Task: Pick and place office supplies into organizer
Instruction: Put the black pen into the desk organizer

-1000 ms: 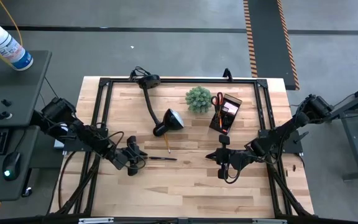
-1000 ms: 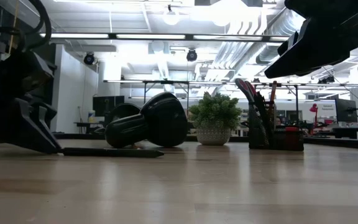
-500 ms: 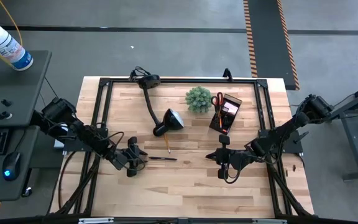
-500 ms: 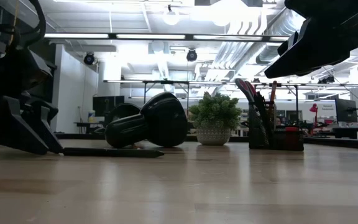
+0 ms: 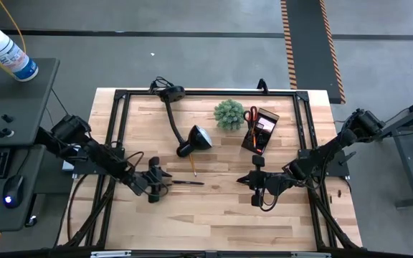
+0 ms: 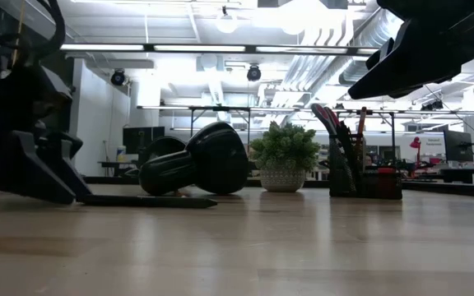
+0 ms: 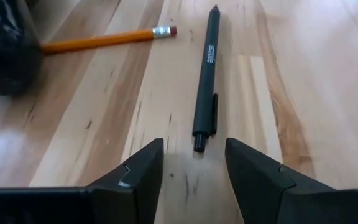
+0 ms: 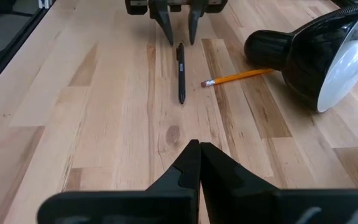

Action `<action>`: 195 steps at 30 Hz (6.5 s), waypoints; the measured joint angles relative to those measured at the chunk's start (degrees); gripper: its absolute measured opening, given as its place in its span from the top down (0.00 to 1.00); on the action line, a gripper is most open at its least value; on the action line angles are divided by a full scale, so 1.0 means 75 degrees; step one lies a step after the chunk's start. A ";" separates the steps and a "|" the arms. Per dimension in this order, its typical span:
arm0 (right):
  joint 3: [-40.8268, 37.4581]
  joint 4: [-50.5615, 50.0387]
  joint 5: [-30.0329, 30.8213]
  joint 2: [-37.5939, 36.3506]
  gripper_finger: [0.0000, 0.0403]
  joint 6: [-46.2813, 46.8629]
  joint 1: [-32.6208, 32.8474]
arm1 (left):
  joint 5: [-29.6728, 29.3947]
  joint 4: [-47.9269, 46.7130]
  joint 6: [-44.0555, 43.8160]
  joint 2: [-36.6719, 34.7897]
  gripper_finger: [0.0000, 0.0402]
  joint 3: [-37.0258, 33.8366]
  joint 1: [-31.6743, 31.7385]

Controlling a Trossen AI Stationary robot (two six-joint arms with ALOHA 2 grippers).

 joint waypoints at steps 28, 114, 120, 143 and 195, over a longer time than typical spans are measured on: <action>0.0000 0.0017 -0.0003 0.0000 1.00 -0.0017 0.0023 | 0.1803 0.1048 0.1534 0.1539 0.63 0.1264 0.1842; -0.0127 -0.3157 0.4177 -0.2474 0.59 0.1171 0.1708 | 0.2306 0.4206 0.5644 0.1524 0.96 0.3764 0.2215; -0.1536 0.2652 0.1916 -0.2999 0.59 -0.2507 0.0952 | 0.2942 0.4232 0.5373 0.1524 0.96 0.4064 0.2654; -0.1725 0.5297 -0.1711 -0.2970 0.59 -0.3847 -0.0819 | 0.3898 0.3471 0.5520 0.1536 0.96 0.5506 0.3315; -0.0408 0.5308 -0.2215 -0.1507 0.93 -0.4119 -0.1700 | 0.4537 0.3171 0.5191 0.1536 0.93 0.5645 0.3748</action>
